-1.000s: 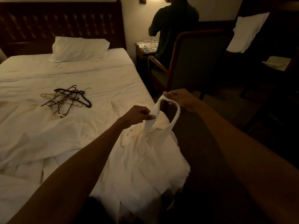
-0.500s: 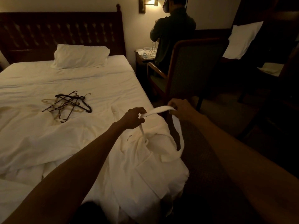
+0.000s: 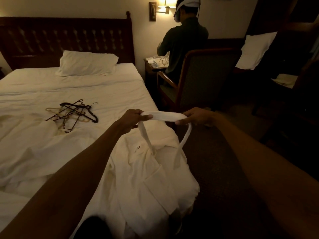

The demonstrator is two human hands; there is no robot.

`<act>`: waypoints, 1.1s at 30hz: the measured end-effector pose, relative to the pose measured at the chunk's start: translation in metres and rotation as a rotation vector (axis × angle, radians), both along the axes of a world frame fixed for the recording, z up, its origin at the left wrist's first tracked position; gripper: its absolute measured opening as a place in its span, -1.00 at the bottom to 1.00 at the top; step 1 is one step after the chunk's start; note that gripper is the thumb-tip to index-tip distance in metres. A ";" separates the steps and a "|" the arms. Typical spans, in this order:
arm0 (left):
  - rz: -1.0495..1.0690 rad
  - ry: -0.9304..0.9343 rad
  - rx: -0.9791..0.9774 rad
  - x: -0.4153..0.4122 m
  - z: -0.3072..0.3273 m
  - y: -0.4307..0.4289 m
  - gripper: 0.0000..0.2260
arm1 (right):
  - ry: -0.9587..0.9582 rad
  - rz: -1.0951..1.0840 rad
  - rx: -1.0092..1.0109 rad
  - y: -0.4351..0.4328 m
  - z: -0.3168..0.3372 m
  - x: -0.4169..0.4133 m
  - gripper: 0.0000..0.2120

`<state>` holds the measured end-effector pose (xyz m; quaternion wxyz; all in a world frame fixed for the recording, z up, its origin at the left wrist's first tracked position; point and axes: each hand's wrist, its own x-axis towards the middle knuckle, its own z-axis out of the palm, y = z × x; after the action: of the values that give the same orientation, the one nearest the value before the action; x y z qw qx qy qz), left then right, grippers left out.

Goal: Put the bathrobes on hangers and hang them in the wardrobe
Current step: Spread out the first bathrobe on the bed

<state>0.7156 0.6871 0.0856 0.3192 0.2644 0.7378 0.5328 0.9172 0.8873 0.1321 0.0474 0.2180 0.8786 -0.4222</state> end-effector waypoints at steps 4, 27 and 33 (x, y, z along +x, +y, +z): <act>-0.205 -0.026 -0.098 0.010 0.011 -0.012 -0.69 | 0.176 -0.080 -0.050 -0.007 0.017 -0.004 -0.65; 0.300 -0.004 -0.496 -0.029 -0.119 -0.266 -0.88 | -0.416 0.362 0.311 -0.198 -0.119 -0.133 -0.40; 0.274 -0.184 -0.646 -0.015 -0.174 -0.249 -0.59 | -0.509 0.414 0.328 -0.242 -0.155 -0.140 -0.57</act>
<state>0.7003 0.4382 -0.0883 0.3770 -0.0003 0.8648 0.3317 0.7777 0.6458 -0.0227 0.3134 0.1385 0.9202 -0.1894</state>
